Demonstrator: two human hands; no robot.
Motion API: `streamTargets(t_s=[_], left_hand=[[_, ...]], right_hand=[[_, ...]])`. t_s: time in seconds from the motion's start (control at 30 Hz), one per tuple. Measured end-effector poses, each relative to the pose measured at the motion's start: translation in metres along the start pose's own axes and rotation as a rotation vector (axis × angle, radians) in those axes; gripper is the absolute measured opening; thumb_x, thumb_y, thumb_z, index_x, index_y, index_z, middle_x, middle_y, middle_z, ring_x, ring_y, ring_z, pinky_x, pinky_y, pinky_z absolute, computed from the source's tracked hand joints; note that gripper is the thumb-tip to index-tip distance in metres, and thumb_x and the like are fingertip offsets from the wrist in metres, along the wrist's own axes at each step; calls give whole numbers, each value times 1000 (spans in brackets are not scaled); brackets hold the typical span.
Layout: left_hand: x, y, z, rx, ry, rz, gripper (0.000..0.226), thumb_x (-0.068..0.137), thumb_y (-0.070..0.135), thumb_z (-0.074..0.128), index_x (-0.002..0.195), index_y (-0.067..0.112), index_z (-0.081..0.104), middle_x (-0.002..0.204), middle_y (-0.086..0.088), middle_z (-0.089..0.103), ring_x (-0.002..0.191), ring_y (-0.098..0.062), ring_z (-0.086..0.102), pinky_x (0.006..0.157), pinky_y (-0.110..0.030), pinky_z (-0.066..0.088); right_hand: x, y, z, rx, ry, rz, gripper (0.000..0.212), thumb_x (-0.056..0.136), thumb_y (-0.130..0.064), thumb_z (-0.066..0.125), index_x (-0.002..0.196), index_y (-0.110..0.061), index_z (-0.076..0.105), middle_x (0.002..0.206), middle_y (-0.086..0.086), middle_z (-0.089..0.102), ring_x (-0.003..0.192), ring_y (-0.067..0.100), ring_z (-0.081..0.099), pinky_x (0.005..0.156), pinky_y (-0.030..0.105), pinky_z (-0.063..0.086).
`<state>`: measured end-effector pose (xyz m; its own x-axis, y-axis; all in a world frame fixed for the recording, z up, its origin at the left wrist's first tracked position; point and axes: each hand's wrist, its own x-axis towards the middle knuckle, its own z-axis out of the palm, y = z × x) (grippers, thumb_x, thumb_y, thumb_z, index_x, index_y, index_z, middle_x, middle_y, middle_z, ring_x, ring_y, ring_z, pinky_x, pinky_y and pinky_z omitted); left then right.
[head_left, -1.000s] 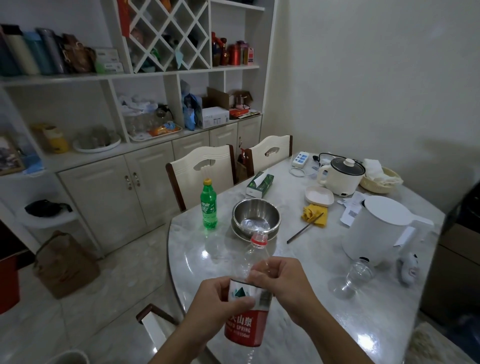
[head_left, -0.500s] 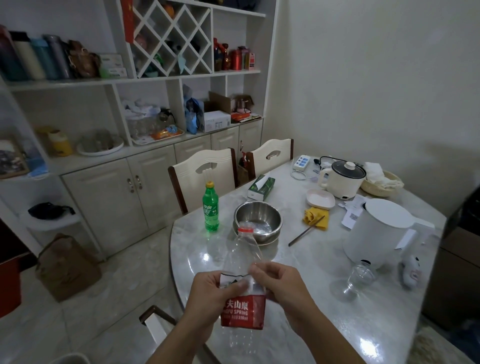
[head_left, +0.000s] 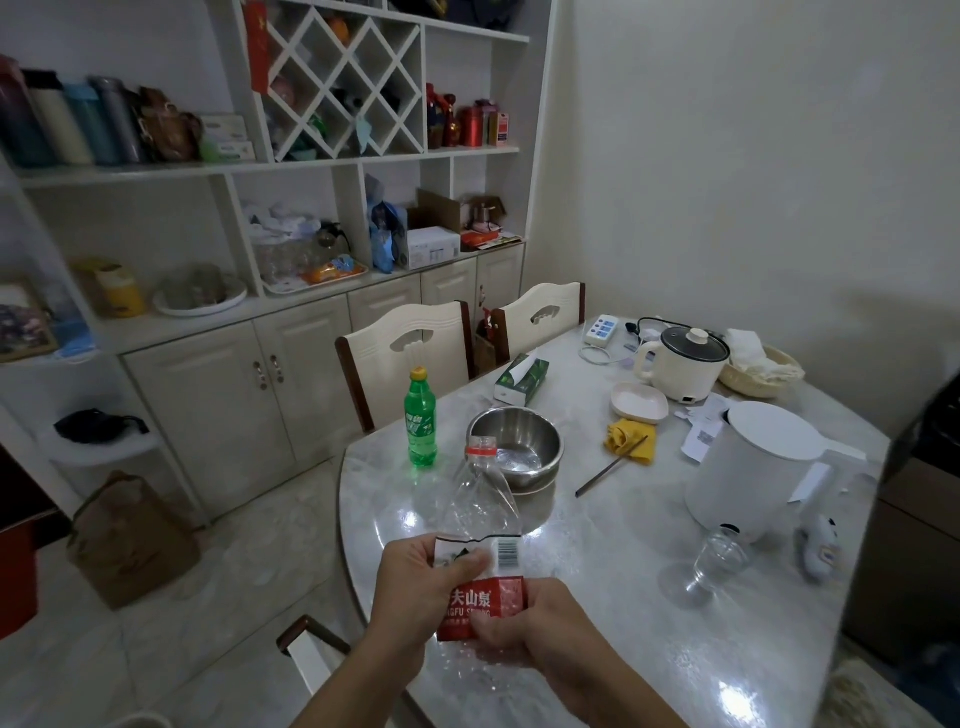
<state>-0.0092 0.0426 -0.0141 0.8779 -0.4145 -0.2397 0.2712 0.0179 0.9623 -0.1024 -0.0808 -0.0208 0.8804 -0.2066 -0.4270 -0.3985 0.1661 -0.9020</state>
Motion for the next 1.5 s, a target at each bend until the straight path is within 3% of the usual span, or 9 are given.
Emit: streamTargets(t_s=[0.3, 0.43, 0.67, 0.8, 0.9, 1.03, 1.2, 1.33, 1.5], left_hand=[[-3, -13, 3, 14, 7, -42, 7, 74, 2, 82, 72, 8, 79, 73, -16, 79, 64, -28, 77, 46, -27, 58], [-1, -22, 3, 6, -14, -60, 4, 75, 1, 80, 75, 5, 79, 77, -18, 79, 68, -28, 77, 53, -27, 60], [10, -36, 5, -41, -142, -177, 10, 80, 9, 74, 87, 5, 79, 85, -18, 80, 70, -24, 76, 58, -27, 58], [34, -59, -8, -1, 137, -281, 11, 85, 13, 68, 93, 6, 72, 79, -14, 80, 74, -26, 75, 65, -31, 50], [54, -83, -21, 261, 213, -292, 25, 80, -4, 70, 104, 3, 71, 90, -16, 76, 86, -27, 72, 68, -32, 54], [75, -110, -24, 579, 139, -269, 38, 75, -5, 68, 111, 6, 70, 106, -18, 72, 96, -30, 68, 81, -33, 56], [82, -139, -8, 868, -36, -173, 46, 81, 1, 72, 122, 18, 62, 126, -7, 63, 107, -19, 60, 92, -28, 53], [80, -157, -5, 1120, -161, -75, 48, 85, 18, 65, 132, 26, 56, 140, 4, 56, 127, -15, 52, 104, -25, 42], [89, -164, -4, 1270, -179, -15, 48, 84, 23, 63, 131, 28, 55, 129, 1, 58, 118, -17, 57, 99, -29, 48]], right_hand=[[0, 8, 4, 30, 109, 45, 17, 73, 10, 78, 88, 3, 78, 89, 25, 78, 85, 37, 76, 84, 52, 62], [-1, 18, 0, 78, 142, 22, 5, 78, -5, 81, 83, -4, 79, 79, 15, 81, 71, 27, 79, 56, 31, 63], [4, 36, -13, 112, 220, 29, 9, 79, 3, 78, 86, -1, 78, 77, 17, 80, 68, 29, 78, 53, 32, 62], [7, 49, -27, 118, 260, 71, 10, 79, 2, 79, 88, -2, 76, 76, 16, 80, 64, 27, 78, 52, 31, 61], [9, 61, -36, 124, 312, 102, 8, 78, 3, 79, 83, -2, 76, 74, 17, 80, 63, 27, 77, 55, 35, 63], [12, 72, -45, 89, 351, 134, 10, 75, 3, 81, 83, -2, 78, 80, 22, 80, 72, 33, 76, 77, 55, 61], [16, 83, -52, 83, 354, 164, 8, 76, 1, 81, 82, -4, 78, 74, 16, 80, 64, 25, 76, 65, 38, 62], [21, 87, -57, 81, 365, 171, 10, 76, 5, 80, 86, 1, 78, 77, 21, 79, 66, 29, 74, 70, 43, 60], [25, 91, -60, 76, 351, 187, 12, 77, 3, 80, 88, 0, 77, 76, 18, 80, 66, 27, 75, 62, 37, 63]])
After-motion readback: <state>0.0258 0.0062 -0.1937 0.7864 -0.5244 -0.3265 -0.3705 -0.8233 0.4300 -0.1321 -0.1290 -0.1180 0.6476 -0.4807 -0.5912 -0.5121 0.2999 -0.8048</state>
